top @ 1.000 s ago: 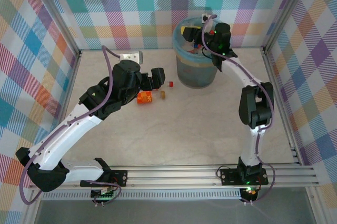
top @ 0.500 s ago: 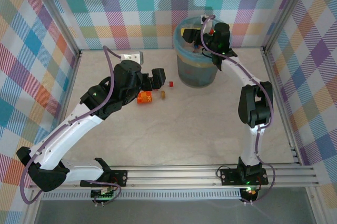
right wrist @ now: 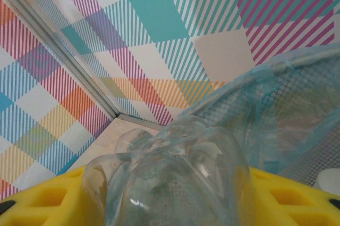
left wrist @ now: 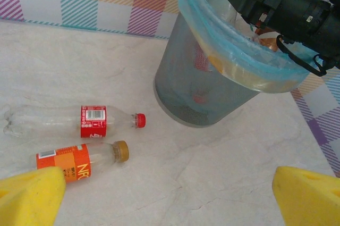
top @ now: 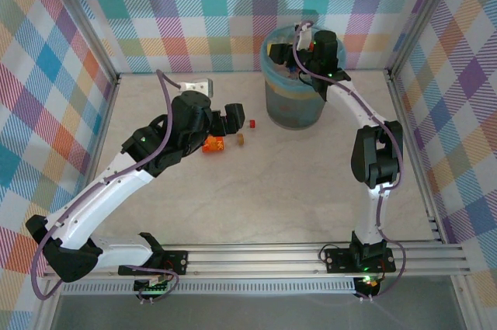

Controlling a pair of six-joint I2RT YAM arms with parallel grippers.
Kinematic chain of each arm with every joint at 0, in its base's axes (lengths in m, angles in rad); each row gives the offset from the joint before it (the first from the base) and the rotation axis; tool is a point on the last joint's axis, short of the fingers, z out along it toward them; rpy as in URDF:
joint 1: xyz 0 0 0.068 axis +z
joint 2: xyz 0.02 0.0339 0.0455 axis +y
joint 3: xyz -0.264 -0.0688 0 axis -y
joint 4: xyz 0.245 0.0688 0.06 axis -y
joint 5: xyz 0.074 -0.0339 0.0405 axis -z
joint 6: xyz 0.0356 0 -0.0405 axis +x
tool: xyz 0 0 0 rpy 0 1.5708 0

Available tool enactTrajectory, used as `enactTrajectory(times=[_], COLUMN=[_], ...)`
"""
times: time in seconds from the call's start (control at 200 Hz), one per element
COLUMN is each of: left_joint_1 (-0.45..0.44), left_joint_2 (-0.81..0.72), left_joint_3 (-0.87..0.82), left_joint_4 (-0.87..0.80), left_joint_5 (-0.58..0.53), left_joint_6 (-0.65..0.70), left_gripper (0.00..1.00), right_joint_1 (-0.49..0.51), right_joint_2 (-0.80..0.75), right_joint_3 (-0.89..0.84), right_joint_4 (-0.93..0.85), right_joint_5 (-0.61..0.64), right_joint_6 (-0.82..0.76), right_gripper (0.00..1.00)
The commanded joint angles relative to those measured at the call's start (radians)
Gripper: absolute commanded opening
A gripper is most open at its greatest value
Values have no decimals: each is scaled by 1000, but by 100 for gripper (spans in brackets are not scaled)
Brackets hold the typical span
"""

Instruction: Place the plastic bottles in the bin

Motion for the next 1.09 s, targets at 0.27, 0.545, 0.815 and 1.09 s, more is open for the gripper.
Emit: enactTrajectory(times=[0.27, 0.545, 0.815, 1.09], left_joint_1=[7, 8, 8, 8], left_joint_2=[-14, -30, -43, -88], left_joint_3=[-39, -63, -50, -78], left_joint_4=[27, 31, 30, 10], left_joint_5=[-9, -14, -20, -50], left_joint_6=[-27, -31, -29, -32], left_gripper=[100, 100, 100, 100], right_joint_1=[-14, 14, 42, 77], right_joint_2=[116, 26, -2, -21], right_joint_3=[5, 9, 278, 472], right_joint_4=[-313, -357, -451, -565], right_joint_5=[104, 111, 144, 188], right_joint_6=[-88, -137, -150, -225], right_gripper=[56, 60, 79, 82])
